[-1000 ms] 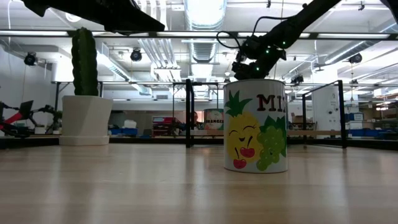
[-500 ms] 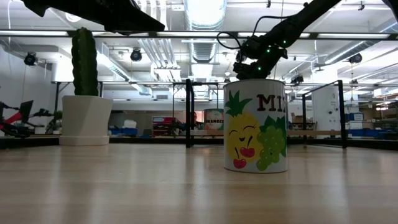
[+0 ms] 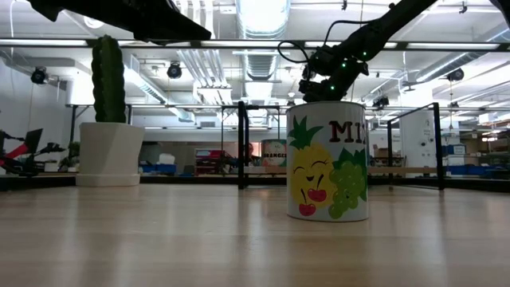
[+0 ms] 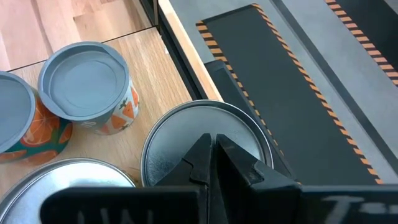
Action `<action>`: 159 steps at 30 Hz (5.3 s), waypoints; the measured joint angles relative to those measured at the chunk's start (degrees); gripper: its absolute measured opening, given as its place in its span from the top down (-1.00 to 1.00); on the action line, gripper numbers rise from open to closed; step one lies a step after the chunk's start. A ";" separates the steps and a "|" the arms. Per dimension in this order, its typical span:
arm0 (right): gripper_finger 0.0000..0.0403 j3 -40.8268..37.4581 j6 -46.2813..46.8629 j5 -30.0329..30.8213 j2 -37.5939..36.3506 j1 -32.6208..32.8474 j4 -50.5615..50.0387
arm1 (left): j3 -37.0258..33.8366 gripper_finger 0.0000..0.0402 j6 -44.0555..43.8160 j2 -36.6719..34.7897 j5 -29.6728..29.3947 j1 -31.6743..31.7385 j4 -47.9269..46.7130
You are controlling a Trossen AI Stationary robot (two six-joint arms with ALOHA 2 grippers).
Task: Pick and place cans onto a shelf
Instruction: Put the canned oranges on the shelf, then put the canned mixed fruits on the shelf
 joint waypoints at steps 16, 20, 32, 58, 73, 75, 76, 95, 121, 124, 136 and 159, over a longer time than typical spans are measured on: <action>0.94 -0.05 -0.21 1.07 -0.51 0.00 -0.30 | 0.00 1.00 -0.01 0.00 -0.01 0.00 0.00; 0.94 -0.17 -0.11 1.12 -2.27 0.08 -0.74 | 0.00 1.00 0.00 0.00 0.00 0.02 0.00; 0.94 -0.15 7.08 -2.69 -15.63 6.57 -6.12 | 0.00 1.00 0.17 -0.07 -0.01 0.00 0.56; 0.94 -22.84 28.96 17.03 -28.84 65.37 4.58 | 3.50 1.00 -4.77 0.11 0.09 -0.10 0.98; 0.94 -24.90 29.00 27.98 -16.78 80.05 18.79 | 5.19 1.00 -17.92 9.72 7.15 -8.06 4.24; 0.94 -24.72 29.80 28.38 -14.28 80.11 20.07 | 6.31 1.00 -18.16 12.23 7.15 -9.89 4.48; 0.94 -24.49 30.76 29.24 -13.03 80.07 20.66 | 6.89 1.00 -18.42 13.58 7.15 -10.61 4.45; 0.74 -14.25 33.15 30.95 -3.51 80.02 12.99 | 17.81 1.00 -20.30 31.49 7.10 -14.02 3.40; -0.91 -12.00 39.23 29.38 0.59 75.40 6.03 | 17.73 1.00 -21.97 32.20 6.56 -14.06 2.51; -0.91 -12.02 39.21 29.31 0.59 74.77 5.77 | 17.73 1.00 -21.94 32.20 6.56 -14.06 2.54; -0.91 -11.50 38.49 28.75 0.50 74.60 4.84 | 17.73 1.00 -21.73 32.20 6.54 -14.06 2.54; -0.64 -11.40 40.67 26.17 2.49 74.49 4.46 | 17.70 1.00 -21.53 32.20 6.54 -14.06 2.91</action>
